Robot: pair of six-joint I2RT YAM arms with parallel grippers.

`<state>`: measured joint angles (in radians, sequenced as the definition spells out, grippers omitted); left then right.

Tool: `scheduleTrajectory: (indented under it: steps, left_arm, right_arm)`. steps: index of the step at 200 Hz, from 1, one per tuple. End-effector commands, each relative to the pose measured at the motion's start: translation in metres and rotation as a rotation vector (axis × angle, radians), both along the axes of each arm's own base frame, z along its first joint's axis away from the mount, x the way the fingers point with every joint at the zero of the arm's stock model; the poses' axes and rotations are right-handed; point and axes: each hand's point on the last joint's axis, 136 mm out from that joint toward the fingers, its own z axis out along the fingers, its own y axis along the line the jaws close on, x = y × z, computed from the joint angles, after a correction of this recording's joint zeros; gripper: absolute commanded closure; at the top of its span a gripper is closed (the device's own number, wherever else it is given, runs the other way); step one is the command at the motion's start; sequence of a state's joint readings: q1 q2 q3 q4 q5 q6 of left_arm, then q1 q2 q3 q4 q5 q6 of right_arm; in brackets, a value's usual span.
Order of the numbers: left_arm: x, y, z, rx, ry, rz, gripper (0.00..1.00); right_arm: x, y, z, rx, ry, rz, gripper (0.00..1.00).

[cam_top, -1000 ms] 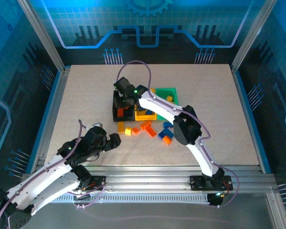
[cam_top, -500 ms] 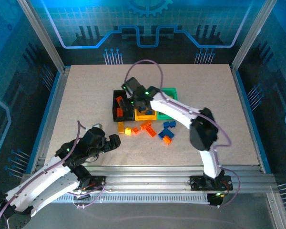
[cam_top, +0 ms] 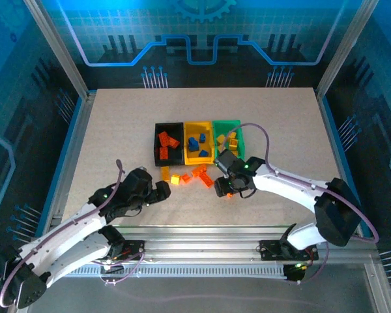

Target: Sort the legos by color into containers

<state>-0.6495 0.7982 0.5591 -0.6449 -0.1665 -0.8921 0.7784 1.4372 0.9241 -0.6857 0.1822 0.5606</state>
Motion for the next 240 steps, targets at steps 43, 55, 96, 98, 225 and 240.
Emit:
scheduleTrajectory:
  steps: [43,55,96,98,225,240]
  left_arm:
    - [0.001,-0.003,-0.008,-0.019,0.020,0.008,0.01]
    - [0.000,-0.002,-0.010,-0.016,0.026,0.012,0.01]
    - [0.000,-0.001,-0.013,-0.006,0.030,0.012,0.01]
    - [0.000,-0.001,-0.013,-0.006,0.030,0.012,0.01]
    - [-0.001,-0.001,-0.018,-0.016,0.042,0.016,0.01]
    - [-0.002,-0.001,-0.019,-0.015,0.046,0.016,0.01]
  right_arm:
    - [0.001,-0.013,-0.025,-0.038,0.067,-0.052,0.38]
    - [0.002,-0.013,-0.029,-0.043,0.068,-0.045,0.38]
    - [0.007,-0.001,-0.031,-0.022,0.069,-0.014,0.41]
    - [0.007,0.000,-0.031,-0.020,0.069,-0.012,0.42]
    - [0.012,0.010,-0.055,-0.078,0.092,-0.017,0.49]
    - [0.010,0.009,-0.058,-0.086,0.102,-0.012,0.52]
